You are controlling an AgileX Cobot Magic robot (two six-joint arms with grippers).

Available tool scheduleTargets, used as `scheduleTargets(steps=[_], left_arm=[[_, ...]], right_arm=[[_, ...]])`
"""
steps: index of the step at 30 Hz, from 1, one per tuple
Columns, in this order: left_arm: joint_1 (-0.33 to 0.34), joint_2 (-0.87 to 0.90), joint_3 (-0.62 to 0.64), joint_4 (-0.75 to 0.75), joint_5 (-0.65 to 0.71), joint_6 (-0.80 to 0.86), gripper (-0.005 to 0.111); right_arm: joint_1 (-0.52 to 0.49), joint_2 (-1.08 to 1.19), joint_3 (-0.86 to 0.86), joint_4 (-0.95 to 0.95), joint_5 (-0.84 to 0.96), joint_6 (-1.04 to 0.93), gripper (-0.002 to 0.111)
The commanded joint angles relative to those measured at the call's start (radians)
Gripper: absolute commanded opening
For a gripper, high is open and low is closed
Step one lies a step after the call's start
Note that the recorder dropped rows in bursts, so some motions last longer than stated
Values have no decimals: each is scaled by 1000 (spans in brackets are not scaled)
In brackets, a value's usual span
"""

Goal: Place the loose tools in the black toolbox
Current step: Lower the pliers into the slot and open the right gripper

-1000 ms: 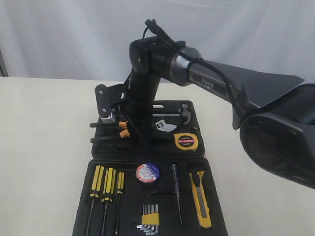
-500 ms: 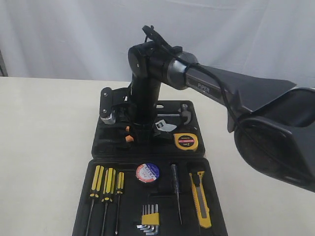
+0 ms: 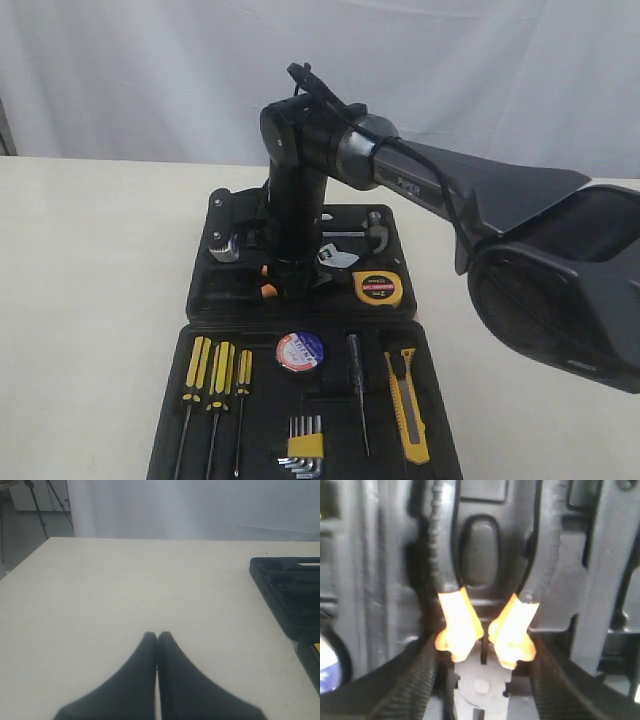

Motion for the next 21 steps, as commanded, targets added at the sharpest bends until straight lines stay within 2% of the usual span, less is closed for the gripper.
scheduleTargets(steps=[1, 9, 10, 11, 12, 13, 21], left_arm=[[-5, -1, 3, 0, -5, -6, 0], [-5, -1, 3, 0, -5, -6, 0], [-5, -1, 3, 0, -5, -6, 0], [-5, -1, 3, 0, -5, -6, 0], [-5, -1, 3, 0, -5, -6, 0], [-5, -1, 3, 0, -5, -6, 0], [-5, -1, 3, 0, -5, -6, 0]], right_arm=[[-1, 13, 2, -33, 8, 1, 0], [-1, 13, 2, -35, 8, -8, 0], [-1, 13, 2, -37, 8, -8, 9], [-1, 13, 2, -40, 8, -8, 24], [-1, 13, 2, -40, 8, -8, 45], [-1, 13, 2, -40, 8, -8, 57], [-1, -57, 0, -63, 3, -5, 57]])
